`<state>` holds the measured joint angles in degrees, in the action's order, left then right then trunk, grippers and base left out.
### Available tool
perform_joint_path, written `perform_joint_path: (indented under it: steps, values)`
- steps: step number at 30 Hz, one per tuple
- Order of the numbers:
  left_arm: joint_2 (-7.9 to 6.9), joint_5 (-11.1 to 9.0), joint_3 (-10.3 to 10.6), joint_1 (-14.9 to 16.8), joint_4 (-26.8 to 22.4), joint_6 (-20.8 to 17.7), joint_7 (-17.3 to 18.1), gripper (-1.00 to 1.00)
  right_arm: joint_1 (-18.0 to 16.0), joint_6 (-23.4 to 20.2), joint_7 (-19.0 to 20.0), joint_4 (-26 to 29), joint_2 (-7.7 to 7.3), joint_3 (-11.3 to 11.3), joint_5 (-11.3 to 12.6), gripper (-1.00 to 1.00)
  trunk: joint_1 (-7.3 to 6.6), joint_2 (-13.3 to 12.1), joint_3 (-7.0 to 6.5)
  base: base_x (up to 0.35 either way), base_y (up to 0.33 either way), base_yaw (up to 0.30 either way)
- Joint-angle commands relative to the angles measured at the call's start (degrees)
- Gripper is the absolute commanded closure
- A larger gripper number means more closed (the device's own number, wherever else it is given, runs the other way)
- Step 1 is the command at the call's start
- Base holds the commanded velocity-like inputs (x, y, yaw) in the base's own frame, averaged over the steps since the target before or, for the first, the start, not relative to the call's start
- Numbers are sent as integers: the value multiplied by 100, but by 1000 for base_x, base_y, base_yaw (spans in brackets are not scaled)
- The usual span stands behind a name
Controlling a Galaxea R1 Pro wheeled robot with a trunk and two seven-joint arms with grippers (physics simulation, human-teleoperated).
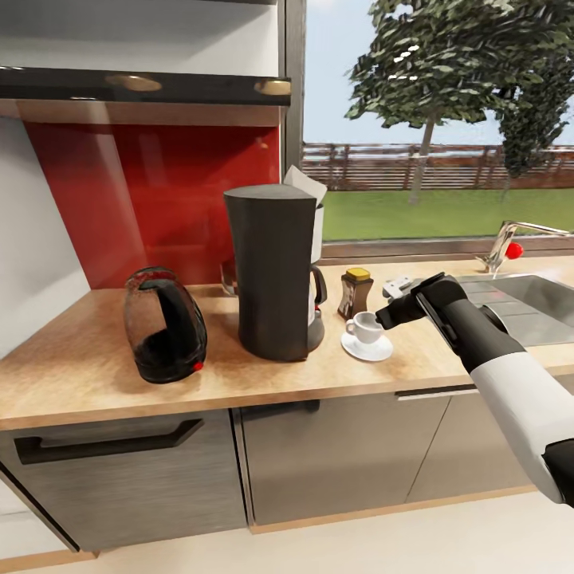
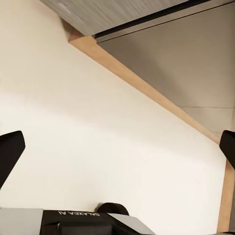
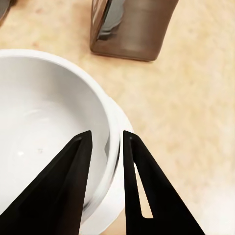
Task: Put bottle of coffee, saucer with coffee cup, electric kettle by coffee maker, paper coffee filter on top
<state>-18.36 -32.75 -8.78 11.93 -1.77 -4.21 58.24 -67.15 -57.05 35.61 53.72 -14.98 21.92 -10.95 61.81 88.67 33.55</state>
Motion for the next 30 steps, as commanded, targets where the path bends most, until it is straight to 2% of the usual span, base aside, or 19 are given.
perform_joint_path:
  steps: [1,5,24,28,30]
  values:
    - [-1,23,-45,3,1,-44,22,-100,-6,-8,52,5,-5,14,-56,100,0,3,6,0,0,0]
    - [-1,23,-44,3,1,-44,23,-100,-7,-8,52,0,-5,14,-58,100,66,123,60,0,0,0]
    - [-1,23,-45,3,1,-44,21,-100,-8,-8,52,-1,-5,9,-65,100,66,123,60,0,0,0]
    - [-1,23,-45,3,1,-44,23,-100,-9,-8,52,-2,-9,13,-65,100,153,284,132,0,0,0]
    - [-1,23,-45,3,1,-44,24,-100,-9,-8,52,-2,-6,13,-64,100,153,284,132,0,0,0]
